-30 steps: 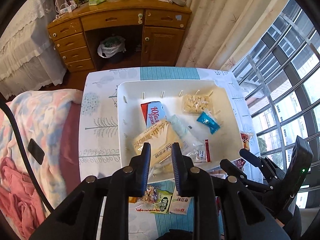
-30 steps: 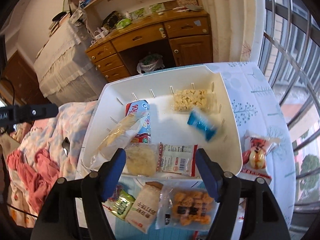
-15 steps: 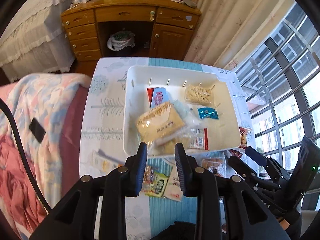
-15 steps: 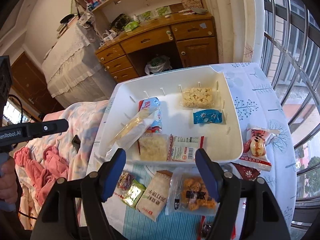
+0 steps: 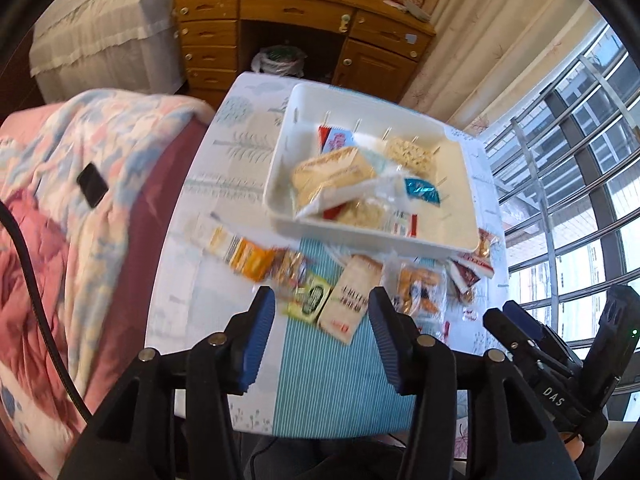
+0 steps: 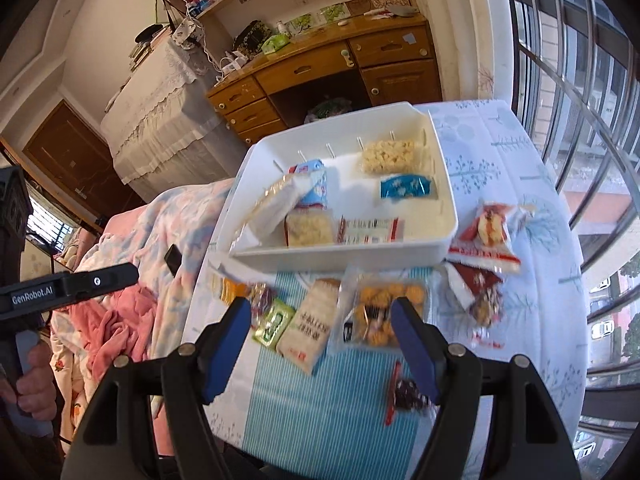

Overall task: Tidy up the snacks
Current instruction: 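Withdraw both grippers from the tray toward the remaining snacks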

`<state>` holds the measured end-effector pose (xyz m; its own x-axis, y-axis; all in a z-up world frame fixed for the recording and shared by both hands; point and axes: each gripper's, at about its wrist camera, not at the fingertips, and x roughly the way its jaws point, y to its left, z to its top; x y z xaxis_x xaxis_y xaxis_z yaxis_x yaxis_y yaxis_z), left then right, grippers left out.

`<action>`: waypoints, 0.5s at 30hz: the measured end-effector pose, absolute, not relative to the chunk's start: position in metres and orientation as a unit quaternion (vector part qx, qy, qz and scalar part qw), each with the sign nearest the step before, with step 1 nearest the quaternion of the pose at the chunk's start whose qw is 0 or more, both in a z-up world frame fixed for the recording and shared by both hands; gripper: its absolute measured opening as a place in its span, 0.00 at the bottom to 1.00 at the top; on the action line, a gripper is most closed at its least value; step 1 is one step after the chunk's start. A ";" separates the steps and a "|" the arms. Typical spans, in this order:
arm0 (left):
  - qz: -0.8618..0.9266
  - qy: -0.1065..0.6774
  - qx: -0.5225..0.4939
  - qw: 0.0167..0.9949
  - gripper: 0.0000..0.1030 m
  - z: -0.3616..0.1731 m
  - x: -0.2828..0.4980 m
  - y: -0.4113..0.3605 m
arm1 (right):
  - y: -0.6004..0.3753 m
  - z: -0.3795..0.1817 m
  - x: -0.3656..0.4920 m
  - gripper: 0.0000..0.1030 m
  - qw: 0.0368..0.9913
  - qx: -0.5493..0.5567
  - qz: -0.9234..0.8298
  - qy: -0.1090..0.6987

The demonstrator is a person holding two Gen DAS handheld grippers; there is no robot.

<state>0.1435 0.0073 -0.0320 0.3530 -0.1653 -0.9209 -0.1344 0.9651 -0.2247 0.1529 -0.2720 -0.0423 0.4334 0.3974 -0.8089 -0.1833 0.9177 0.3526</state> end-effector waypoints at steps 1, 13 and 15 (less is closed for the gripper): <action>-0.003 0.572 -0.134 0.809 0.49 -0.034 0.137 0.008 | -0.275 -0.044 0.148 0.71 0.838 0.110 0.174 0.506; 0.042 0.608 -0.149 0.779 0.66 -0.059 0.088 0.025 | -0.290 -0.071 0.113 0.71 0.799 0.158 0.160 0.557; 0.052 0.611 -0.147 0.776 0.66 -0.063 0.083 0.030 | -0.290 -0.076 0.109 0.71 0.793 0.160 0.156 0.567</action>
